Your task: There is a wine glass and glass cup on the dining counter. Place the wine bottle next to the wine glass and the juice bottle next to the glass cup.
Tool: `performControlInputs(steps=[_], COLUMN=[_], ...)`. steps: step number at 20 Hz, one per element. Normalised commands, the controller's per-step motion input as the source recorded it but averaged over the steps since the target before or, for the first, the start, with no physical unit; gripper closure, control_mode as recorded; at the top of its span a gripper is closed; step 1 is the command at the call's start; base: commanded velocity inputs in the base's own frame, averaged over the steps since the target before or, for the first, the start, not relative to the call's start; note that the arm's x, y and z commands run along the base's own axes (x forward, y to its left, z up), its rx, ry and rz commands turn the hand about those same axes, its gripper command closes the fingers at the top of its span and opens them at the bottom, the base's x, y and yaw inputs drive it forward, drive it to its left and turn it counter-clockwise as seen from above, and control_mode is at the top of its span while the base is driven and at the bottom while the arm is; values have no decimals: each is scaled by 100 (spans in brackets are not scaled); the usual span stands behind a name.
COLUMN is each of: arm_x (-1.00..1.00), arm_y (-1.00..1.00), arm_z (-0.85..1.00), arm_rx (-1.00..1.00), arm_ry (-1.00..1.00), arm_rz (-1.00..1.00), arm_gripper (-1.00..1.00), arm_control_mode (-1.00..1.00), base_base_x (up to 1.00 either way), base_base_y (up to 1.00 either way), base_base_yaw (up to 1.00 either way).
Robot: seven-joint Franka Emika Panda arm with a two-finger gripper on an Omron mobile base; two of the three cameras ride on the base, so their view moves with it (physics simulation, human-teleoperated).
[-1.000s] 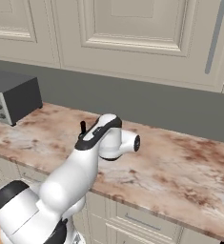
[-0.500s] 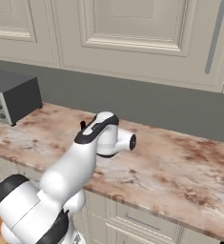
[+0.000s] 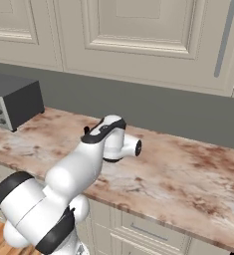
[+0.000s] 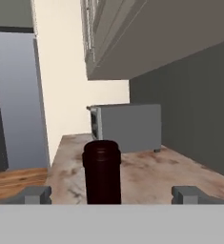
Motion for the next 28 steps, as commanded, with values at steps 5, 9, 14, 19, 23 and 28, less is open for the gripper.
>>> performControlInputs(steps=[5, 9, 14, 19, 23, 28], arm_x=[-1, 1, 4, 1, 0, 0], arm_y=[14, 14, 12, 3, 3, 3], arm_z=[-4, -17, -16, -15, -20, -10], arm_rx=[1, 0, 1, 2, 0, 0], arm_ry=[0, 3, 7, 6, 4, 0], arm_rz=[0, 0, 0, 0, 0, 0], arm_gripper=[-100, -100, -100, -100, -100, 100], arm_control_mode=[-100, -100, -100, -100, -100, -100], base_base_x=[0, 0, 0, 0, 0, 0], base_base_y=[0, 0, 0, 0, 0, 0], base_base_yaw=[0, 0, 0, 0, 0, 0])
